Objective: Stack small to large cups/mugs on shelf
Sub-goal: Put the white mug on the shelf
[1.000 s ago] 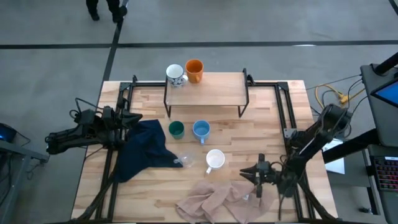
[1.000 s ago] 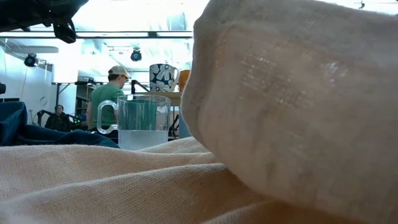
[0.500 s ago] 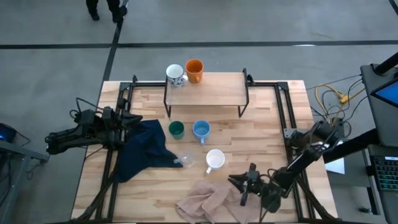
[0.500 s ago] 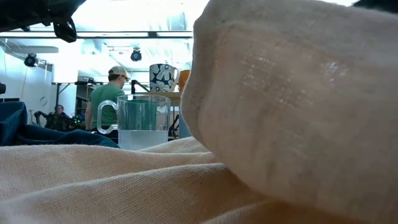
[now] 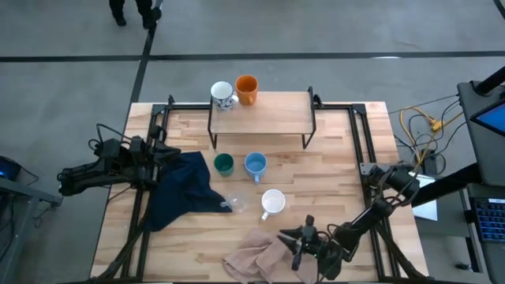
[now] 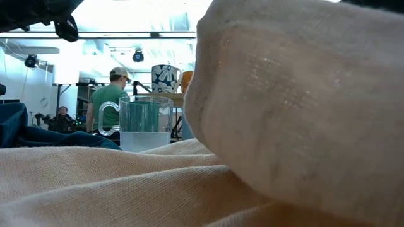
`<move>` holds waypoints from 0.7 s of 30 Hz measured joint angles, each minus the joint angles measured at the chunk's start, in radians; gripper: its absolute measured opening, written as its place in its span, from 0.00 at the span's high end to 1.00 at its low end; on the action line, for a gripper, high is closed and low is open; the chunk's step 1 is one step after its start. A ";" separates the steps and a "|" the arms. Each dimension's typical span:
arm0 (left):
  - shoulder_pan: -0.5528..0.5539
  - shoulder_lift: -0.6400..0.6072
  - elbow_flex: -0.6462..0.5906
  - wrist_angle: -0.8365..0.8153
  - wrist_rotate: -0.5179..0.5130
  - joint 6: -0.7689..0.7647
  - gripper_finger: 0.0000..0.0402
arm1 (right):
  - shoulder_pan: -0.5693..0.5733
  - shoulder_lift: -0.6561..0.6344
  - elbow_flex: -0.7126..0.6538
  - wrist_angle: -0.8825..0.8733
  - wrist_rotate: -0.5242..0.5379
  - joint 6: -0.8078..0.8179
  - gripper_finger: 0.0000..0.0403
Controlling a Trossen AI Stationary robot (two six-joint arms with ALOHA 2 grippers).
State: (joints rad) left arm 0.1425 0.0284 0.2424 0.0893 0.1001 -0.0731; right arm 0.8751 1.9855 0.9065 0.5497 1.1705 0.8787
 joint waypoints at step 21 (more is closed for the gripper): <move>0.000 0.000 0.000 0.000 0.027 -0.002 1.00 | -0.098 0.027 0.031 -0.021 -0.100 -0.027 0.69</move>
State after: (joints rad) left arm 0.1425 0.0284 0.2424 0.0896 0.1268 -0.0753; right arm 0.7766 2.0129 0.9379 0.5285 1.0710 0.8522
